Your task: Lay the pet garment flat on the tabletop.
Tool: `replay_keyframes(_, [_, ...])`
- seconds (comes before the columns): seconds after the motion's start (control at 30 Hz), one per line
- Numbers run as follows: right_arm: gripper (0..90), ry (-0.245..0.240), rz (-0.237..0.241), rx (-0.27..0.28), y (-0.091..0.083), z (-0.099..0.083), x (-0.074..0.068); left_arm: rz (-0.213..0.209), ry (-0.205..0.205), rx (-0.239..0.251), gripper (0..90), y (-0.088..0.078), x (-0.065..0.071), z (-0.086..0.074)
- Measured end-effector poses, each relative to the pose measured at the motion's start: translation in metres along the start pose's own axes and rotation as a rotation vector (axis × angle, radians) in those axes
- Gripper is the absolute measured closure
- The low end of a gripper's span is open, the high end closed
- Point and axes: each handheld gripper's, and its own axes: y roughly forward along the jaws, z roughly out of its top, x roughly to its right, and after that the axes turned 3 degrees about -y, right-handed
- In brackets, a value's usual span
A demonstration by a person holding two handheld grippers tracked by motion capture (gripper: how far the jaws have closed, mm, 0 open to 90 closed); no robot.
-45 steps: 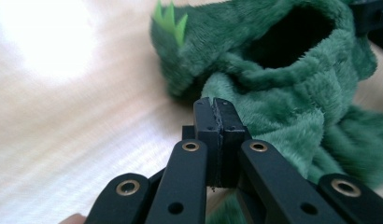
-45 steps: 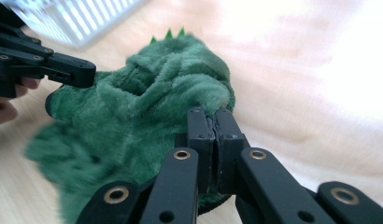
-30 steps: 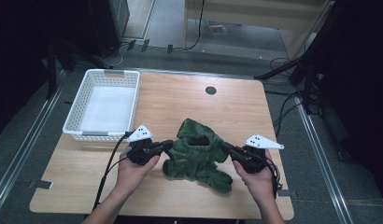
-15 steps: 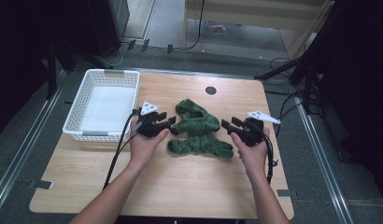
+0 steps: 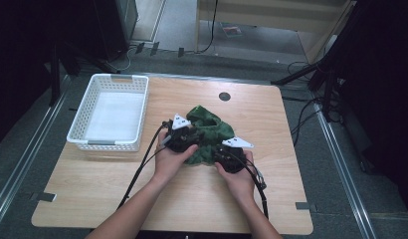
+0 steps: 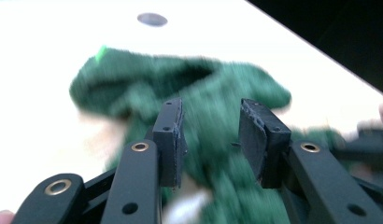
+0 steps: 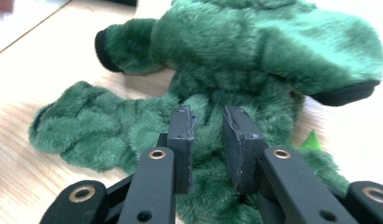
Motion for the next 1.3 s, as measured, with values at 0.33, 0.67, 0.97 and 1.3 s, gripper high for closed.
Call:
replay_keyframes(0.33, [77.1, -0.097, 0.126, -0.108, -0.023, -0.027, -0.008, 0.063, -0.109, -0.256, 65.9, 0.051, -0.035, 0.016])
replay_keyframes(0.67, [62.1, -0.151, 0.103, -0.029, -0.039, -0.027, -0.022, 0.034, -0.042, -0.353, 61.9, 0.063, -0.020, 0.014])
replay_keyframes(0.97, [73.2, -0.117, 0.158, -0.108, -0.025, -0.035, -0.029, 0.026, -0.092, -0.229, 70.5, 0.086, -0.022, 0.033])
replay_keyframes(1.3, [82.4, -0.192, 0.319, -0.131, -0.039, -0.049, -0.047, 0.079, -0.074, -0.273, 80.8, 0.117, -0.020, 0.043])
